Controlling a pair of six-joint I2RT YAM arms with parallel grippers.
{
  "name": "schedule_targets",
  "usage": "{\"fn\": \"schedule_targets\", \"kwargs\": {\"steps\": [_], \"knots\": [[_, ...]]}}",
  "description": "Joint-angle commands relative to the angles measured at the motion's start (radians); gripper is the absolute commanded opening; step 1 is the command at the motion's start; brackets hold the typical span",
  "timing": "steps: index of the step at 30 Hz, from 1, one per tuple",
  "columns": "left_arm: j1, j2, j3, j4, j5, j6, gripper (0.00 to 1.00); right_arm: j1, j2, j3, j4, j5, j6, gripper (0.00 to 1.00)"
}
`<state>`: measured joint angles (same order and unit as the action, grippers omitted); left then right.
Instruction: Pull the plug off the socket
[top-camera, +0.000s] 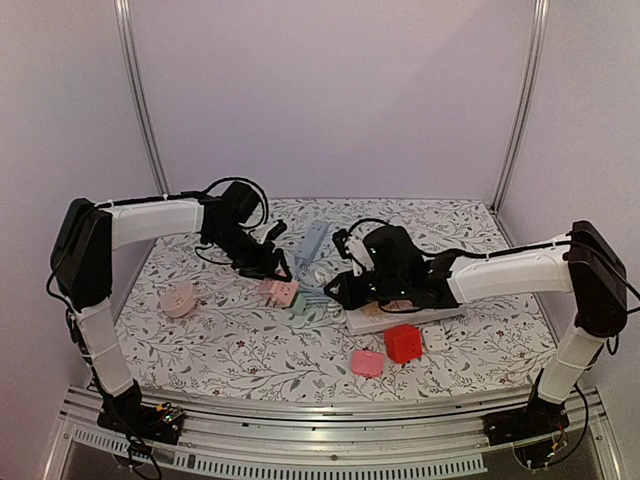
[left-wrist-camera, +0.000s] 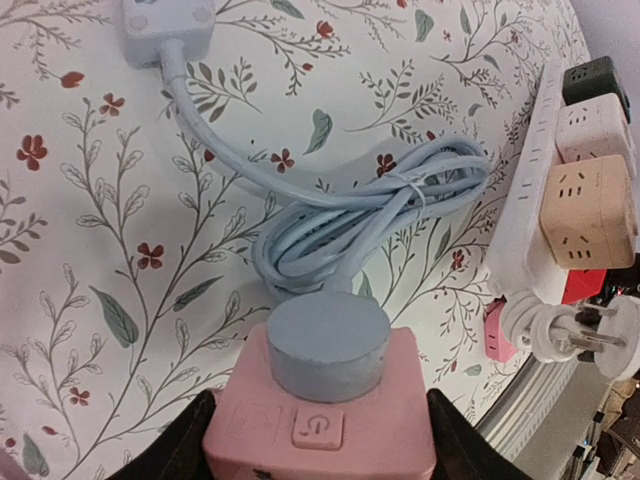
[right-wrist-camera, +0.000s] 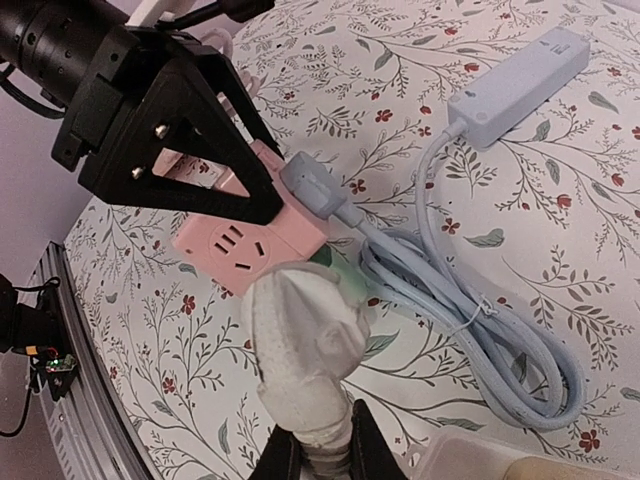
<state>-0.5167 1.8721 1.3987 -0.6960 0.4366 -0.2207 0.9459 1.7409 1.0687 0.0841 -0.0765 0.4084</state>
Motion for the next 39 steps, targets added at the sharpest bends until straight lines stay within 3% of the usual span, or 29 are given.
{"fn": "schedule_targets", "kwargs": {"steps": [1, 21, 32, 39], "knots": [[0.014, -0.033, 0.030, -0.012, -0.021, 0.013, 0.28, -0.003, -0.046, 0.011, 0.031, 0.030, 0.009, 0.00], [0.145, -0.160, -0.036, 0.137, 0.236, -0.054, 0.28, -0.169, -0.102, -0.144, -0.037, 0.189, 0.081, 0.01], [0.134, -0.177, -0.041, 0.145, 0.310, -0.030, 0.28, -0.179, -0.058, -0.122, -0.040, 0.173, 0.087, 0.38], [0.111, -0.181, -0.043, 0.142, 0.329, -0.016, 0.28, -0.178, -0.122, -0.127, -0.043, 0.119, 0.021, 0.57]]}}
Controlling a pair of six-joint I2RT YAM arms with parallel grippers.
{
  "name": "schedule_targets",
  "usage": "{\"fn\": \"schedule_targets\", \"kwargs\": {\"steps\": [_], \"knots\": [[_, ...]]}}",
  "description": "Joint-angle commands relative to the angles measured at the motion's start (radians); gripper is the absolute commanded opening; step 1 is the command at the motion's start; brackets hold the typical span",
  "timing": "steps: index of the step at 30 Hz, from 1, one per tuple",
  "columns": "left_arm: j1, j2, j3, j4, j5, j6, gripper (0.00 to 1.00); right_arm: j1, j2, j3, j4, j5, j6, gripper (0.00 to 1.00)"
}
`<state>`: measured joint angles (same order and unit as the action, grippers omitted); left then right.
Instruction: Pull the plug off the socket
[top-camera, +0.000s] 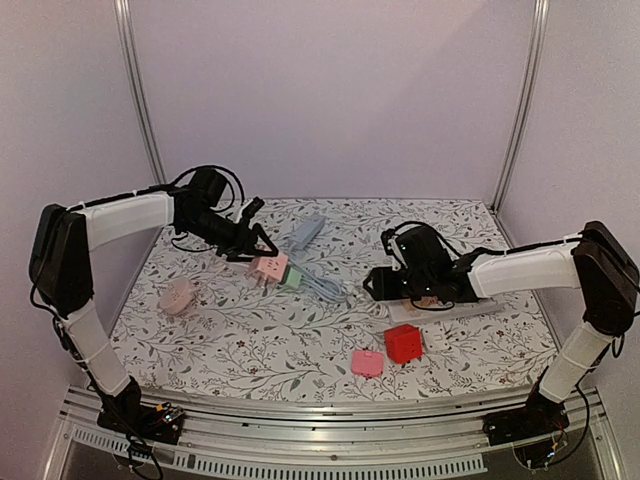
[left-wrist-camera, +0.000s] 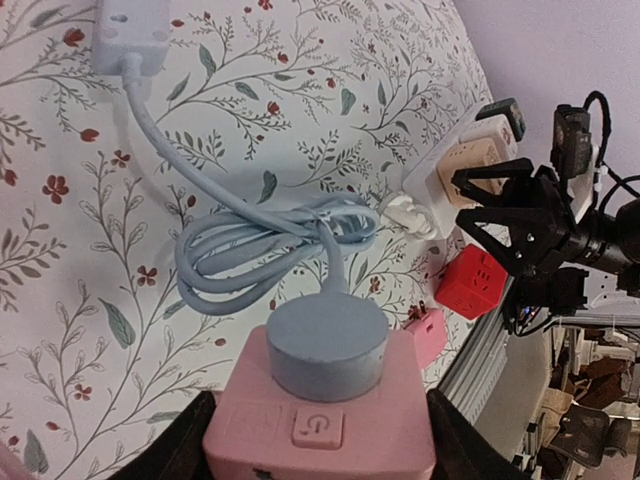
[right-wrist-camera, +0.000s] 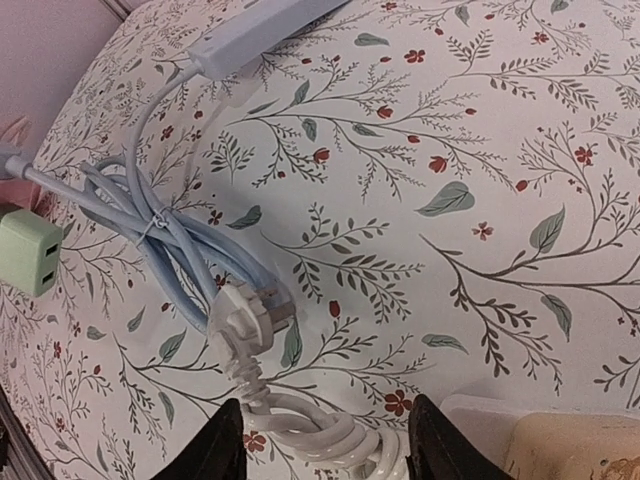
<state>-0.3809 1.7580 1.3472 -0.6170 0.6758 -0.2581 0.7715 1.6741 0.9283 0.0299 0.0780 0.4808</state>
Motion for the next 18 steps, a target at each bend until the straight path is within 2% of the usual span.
{"fn": "schedule_targets", "kwargs": {"steps": [1, 3, 5, 10, 18], "knots": [[-0.030, -0.068, 0.010, 0.063, 0.093, 0.026, 0.28, -0.004, -0.080, 0.010, 0.012, -0.052, -0.072, 0.65], [-0.039, -0.067, 0.015, 0.048, 0.091, 0.041, 0.28, -0.004, -0.119, 0.007, 0.012, -0.110, -0.115, 0.77], [-0.053, -0.064, 0.019, 0.034, 0.106, 0.055, 0.29, -0.004, -0.158, 0.010, 0.010, -0.174, -0.148, 0.83], [-0.107, -0.035, 0.040, -0.001, 0.179, 0.088, 0.29, 0.011, -0.193, 0.055, -0.026, -0.332, -0.188, 0.84], [-0.154, -0.008, 0.052, -0.016, 0.246, 0.099, 0.29, 0.098, -0.144, 0.137, -0.093, -0.396, -0.237, 0.87]]}}
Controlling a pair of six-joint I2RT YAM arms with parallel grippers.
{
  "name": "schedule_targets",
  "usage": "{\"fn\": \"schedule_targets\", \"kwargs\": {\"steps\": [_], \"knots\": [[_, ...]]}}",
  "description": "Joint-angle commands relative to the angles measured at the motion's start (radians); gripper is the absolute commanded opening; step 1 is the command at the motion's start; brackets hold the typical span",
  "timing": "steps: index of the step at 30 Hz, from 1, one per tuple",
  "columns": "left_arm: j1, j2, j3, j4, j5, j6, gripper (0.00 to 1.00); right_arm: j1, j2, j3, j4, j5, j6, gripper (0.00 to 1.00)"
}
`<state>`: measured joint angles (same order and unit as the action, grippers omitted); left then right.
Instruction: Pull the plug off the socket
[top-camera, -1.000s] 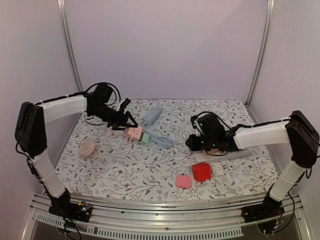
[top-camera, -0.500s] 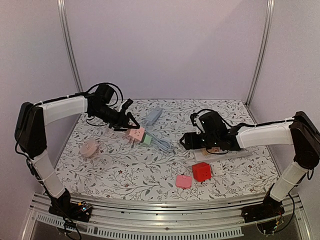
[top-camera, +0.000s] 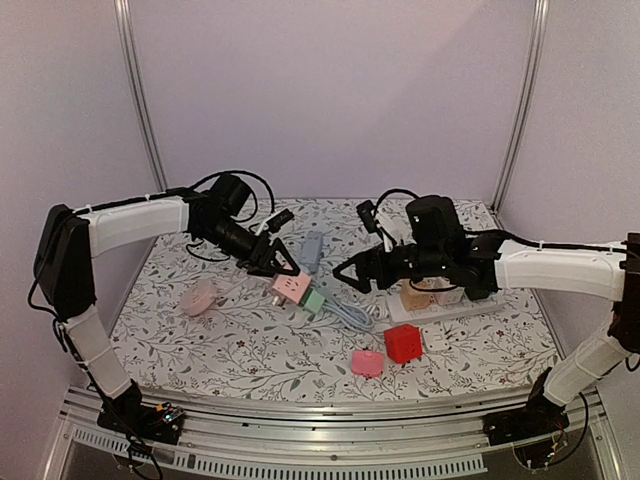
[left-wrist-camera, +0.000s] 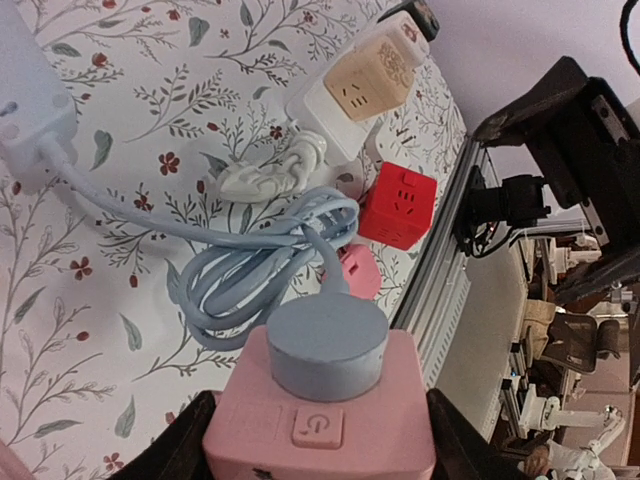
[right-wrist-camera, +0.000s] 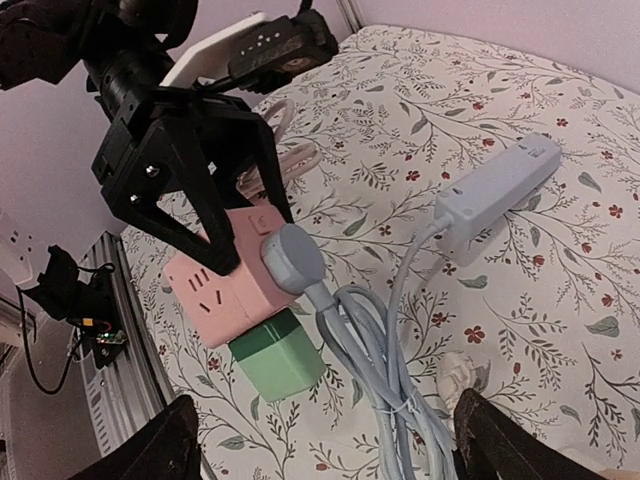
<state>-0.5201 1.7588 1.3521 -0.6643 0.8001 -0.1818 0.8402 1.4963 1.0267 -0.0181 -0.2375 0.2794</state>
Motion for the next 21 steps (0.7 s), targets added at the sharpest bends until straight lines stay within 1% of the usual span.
{"fn": "schedule_targets", "kwargs": {"steps": [1, 5, 8, 14, 17, 21], "knots": [[-0.017, -0.007, 0.047, 0.030, 0.123, 0.023, 0.29, 0.038, 0.048, 0.047, -0.046, -0.087, -0.035, 0.87], [-0.021, -0.007, 0.048, 0.025, 0.122, 0.026, 0.29, 0.069, 0.086, 0.070, -0.054, -0.087, -0.043, 0.87], [-0.023, -0.005, 0.048, 0.023, 0.122, 0.025, 0.29, 0.079, 0.117, 0.086, -0.058, -0.077, -0.044, 0.83], [-0.029, -0.002, 0.050, 0.023, 0.125, 0.021, 0.29, 0.109, 0.164, 0.128, -0.095, -0.030, -0.070, 0.80], [-0.029, -0.002, 0.050, 0.022, 0.126, 0.020, 0.29, 0.126, 0.189, 0.152, -0.119, 0.011, -0.091, 0.73], [-0.030, -0.003, 0.050, 0.022, 0.124, 0.018, 0.29, 0.137, 0.207, 0.157, -0.127, 0.019, -0.097, 0.70]]}}
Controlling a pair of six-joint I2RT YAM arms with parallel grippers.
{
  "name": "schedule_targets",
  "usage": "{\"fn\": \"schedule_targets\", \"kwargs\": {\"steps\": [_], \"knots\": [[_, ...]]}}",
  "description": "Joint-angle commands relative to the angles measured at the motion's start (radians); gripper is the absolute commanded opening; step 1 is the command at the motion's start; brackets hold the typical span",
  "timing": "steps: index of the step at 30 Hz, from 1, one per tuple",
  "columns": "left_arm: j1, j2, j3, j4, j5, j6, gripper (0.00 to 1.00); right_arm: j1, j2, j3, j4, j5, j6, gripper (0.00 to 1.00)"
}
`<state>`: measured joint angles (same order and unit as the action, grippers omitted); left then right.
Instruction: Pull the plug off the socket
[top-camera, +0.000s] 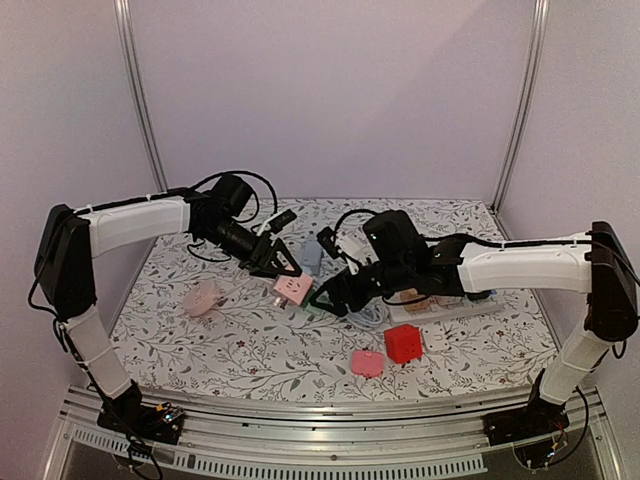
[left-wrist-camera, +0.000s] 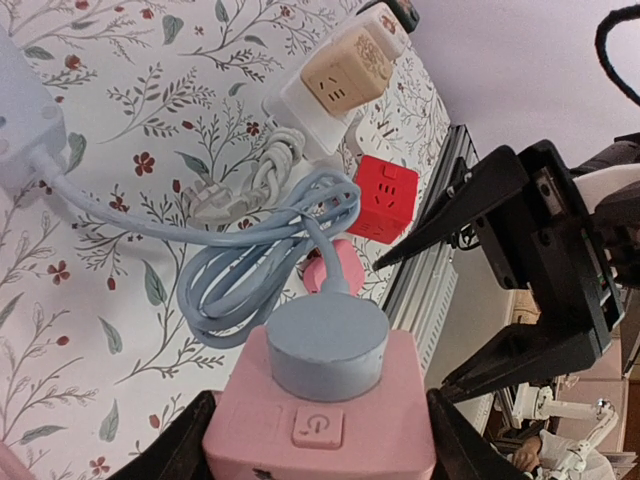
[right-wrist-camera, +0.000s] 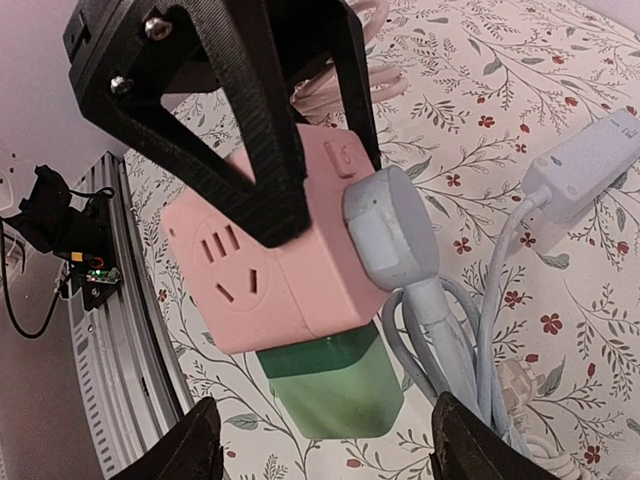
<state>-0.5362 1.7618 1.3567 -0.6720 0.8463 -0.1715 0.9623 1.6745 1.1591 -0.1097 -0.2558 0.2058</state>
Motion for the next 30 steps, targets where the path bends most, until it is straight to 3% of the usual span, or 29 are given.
{"fn": "schedule_targets", "kwargs": {"steps": [1, 15, 30], "knots": [[-0.014, -0.005, 0.045, 0.031, 0.078, 0.008, 0.29, 0.020, 0.031, 0.026, -0.036, 0.042, -0.023, 0.69], [-0.016, -0.005, 0.047, 0.027, 0.081, 0.009, 0.28, 0.089, 0.060, 0.038, -0.046, 0.230, -0.063, 0.66], [-0.018, -0.006, 0.050, 0.020, 0.079, 0.016, 0.27, 0.114, 0.113, 0.107, -0.105, 0.251, -0.126, 0.59]]}}
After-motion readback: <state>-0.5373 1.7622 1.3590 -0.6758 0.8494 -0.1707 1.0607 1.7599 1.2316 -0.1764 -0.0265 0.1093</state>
